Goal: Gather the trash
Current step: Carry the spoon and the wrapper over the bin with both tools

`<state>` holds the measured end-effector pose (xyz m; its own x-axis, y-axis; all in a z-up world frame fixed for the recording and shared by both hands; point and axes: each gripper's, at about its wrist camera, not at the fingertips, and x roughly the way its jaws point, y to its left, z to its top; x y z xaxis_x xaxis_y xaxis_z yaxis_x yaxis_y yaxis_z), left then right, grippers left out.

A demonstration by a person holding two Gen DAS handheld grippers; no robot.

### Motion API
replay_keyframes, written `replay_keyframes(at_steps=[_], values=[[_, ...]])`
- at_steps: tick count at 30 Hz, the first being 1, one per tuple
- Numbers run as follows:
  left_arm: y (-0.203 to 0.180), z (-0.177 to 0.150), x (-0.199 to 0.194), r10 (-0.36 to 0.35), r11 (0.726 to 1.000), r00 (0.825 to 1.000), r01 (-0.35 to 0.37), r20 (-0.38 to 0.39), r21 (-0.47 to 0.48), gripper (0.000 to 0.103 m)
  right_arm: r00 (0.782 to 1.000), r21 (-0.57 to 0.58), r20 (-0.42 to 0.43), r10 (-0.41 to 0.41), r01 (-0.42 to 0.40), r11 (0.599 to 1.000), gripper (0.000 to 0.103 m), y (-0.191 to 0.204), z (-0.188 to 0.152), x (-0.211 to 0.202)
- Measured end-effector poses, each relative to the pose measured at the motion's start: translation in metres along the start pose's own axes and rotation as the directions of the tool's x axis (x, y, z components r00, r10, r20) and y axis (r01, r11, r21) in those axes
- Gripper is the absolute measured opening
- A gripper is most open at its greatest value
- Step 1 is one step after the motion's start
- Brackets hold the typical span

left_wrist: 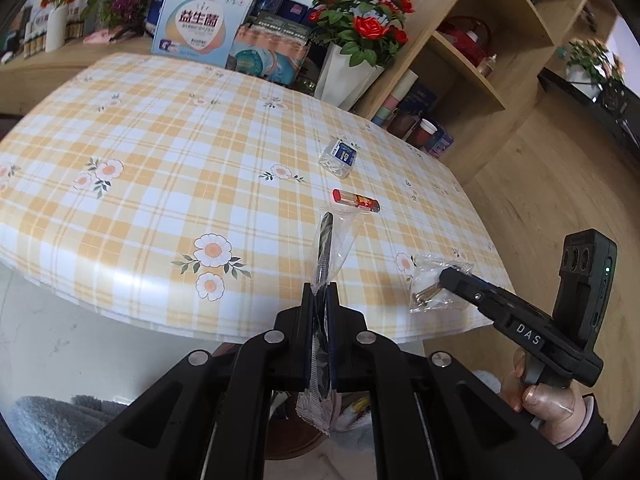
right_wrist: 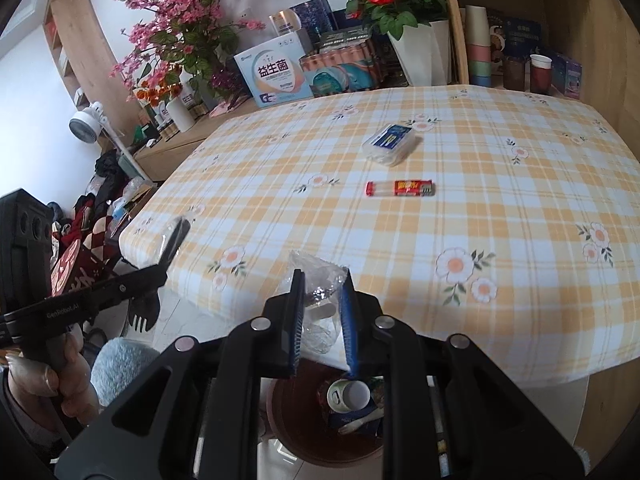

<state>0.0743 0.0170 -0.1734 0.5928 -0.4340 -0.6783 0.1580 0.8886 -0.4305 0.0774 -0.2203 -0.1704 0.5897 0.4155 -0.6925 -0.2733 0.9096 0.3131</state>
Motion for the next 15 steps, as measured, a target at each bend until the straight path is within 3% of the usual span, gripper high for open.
replay_keyframes(at_steps=[7,15], values=[[-0.012,-0.019,-0.02,0.006,0.999,1.0,-0.007,0.028,0.044,0.006,1.0,-0.01,-0.031,-0.007,0.007,1.0,0.02,0.006,-0.027,-0.008],[-0.009,-0.038,-0.028,0.022,0.999,0.999,-0.023,0.029,0.028,0.007,0.997,-0.039,-0.075,-0.027,0.025,0.999,0.02,0.01,-0.046,-0.008]])
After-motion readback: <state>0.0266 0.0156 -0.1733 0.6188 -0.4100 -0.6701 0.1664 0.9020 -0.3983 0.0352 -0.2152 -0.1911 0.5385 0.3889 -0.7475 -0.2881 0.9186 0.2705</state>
